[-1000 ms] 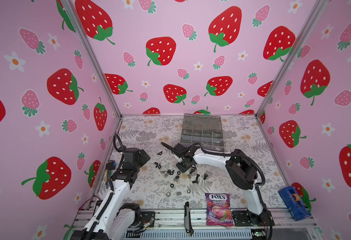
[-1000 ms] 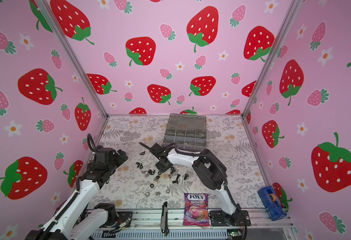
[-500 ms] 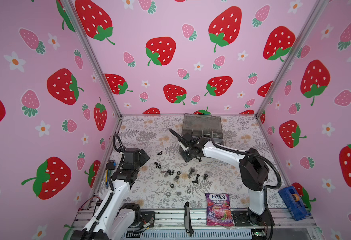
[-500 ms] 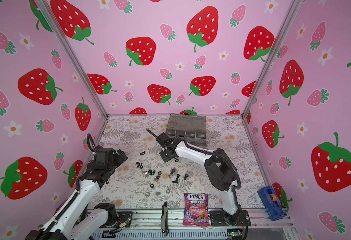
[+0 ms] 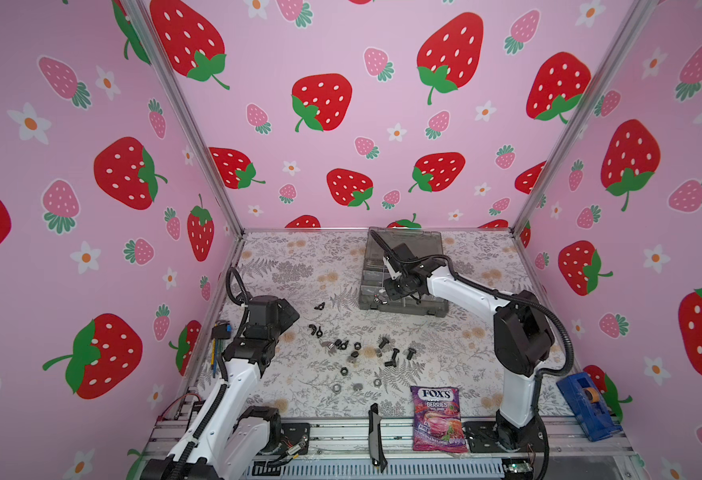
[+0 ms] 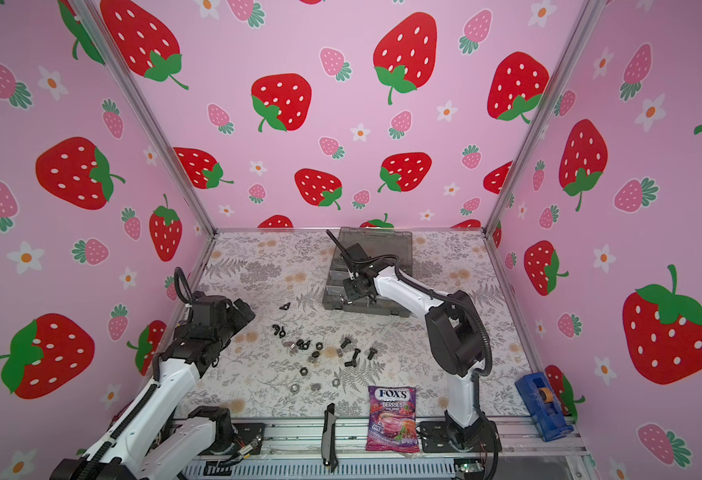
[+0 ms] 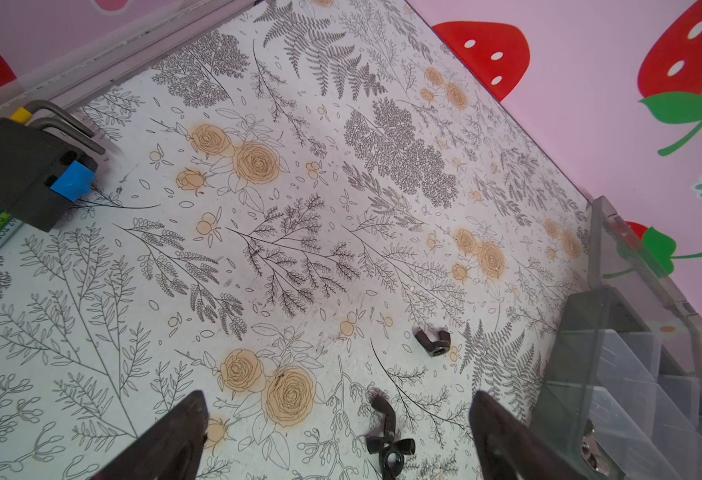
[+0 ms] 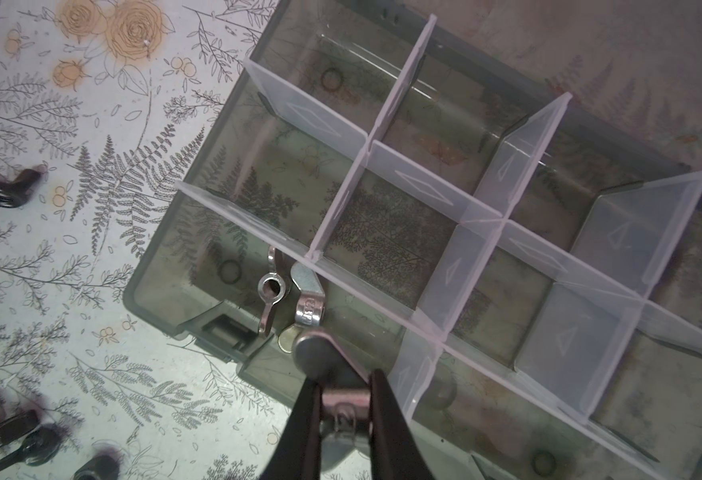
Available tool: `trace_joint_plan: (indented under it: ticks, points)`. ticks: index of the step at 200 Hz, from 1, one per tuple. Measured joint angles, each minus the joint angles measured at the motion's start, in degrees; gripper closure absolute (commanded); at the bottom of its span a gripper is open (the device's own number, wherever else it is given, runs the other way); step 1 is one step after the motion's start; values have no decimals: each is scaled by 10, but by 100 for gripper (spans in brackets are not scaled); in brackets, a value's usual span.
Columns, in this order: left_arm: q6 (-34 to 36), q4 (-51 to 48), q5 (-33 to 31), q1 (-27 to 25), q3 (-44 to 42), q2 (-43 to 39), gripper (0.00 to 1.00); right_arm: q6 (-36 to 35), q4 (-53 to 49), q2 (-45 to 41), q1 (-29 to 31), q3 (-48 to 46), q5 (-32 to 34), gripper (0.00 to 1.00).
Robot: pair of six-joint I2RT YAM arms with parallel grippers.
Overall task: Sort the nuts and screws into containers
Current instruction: 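Carry the silver wing nut over the organizer box and release it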
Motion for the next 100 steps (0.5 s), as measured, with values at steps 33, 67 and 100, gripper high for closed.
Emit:
trace_joint_plan:
  ticks: [33,67,100]
  points:
    - [0,0,0,0,0,0,1,-2,3,10,-4,0,3,96]
    - [0,0,0,0,0,0,1,-2,3,16,-4,-6,6,95]
    - [0,0,0,0,0,0,1,-2,6,17,-4,-18,15,91]
